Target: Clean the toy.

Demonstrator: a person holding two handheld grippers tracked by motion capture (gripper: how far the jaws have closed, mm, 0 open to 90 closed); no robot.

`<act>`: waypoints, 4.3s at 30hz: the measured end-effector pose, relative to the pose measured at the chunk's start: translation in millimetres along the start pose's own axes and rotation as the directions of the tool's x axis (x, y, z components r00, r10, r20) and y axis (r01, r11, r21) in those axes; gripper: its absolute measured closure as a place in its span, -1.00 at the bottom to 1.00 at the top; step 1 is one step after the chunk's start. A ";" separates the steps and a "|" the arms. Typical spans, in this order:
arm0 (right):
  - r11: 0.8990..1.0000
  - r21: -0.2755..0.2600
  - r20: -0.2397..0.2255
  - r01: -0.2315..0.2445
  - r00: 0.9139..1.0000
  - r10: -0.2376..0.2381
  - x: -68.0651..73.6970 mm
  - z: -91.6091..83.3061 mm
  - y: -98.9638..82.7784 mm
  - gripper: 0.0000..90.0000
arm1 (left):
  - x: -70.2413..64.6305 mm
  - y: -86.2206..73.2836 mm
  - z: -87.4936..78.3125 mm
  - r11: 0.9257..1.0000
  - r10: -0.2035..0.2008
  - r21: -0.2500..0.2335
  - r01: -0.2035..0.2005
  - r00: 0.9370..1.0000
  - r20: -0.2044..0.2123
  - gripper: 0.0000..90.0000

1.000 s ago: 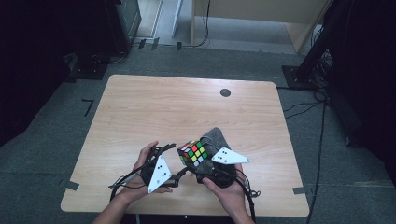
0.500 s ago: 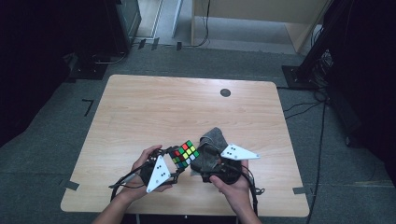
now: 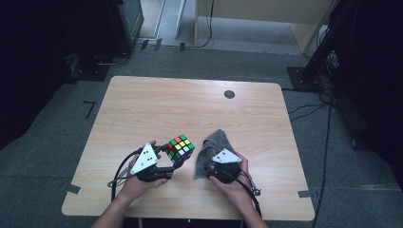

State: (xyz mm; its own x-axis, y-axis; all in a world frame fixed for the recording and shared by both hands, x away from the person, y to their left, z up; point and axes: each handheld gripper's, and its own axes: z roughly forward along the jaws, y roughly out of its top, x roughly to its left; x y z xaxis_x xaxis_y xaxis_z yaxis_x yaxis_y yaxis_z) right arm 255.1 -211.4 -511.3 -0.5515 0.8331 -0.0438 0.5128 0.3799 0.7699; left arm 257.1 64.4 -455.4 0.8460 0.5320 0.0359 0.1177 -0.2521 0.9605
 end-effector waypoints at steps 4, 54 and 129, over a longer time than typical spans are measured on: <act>0.999 0.013 0.020 -0.034 0.999 0.034 -6.9 2.3 -3.7 0.59 | -0.8 0.7 -0.6 1.000 0.003 -0.003 -0.003 1.000 0.003 -0.24; 0.866 -0.441 -0.209 -0.234 0.966 0.154 -2.4 -89.8 31.6 0.68 | -29.0 7.3 1.6 0.982 0.184 0.022 -0.186 0.981 0.063 -0.24; 0.918 -0.328 -0.341 -0.222 0.934 0.104 6.0 -65.3 28.4 0.67 | -11.7 13.2 -1.9 0.995 0.077 0.069 -0.078 0.997 0.014 -0.24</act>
State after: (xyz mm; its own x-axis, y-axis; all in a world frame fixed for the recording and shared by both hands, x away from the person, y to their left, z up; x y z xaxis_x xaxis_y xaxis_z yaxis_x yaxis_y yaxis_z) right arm 223.4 -221.9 -448.0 -0.6858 0.6811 0.2563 0.3775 0.0319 0.9254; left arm 247.7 56.3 -442.6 0.8600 0.4992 0.1062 0.0869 -0.3483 0.9334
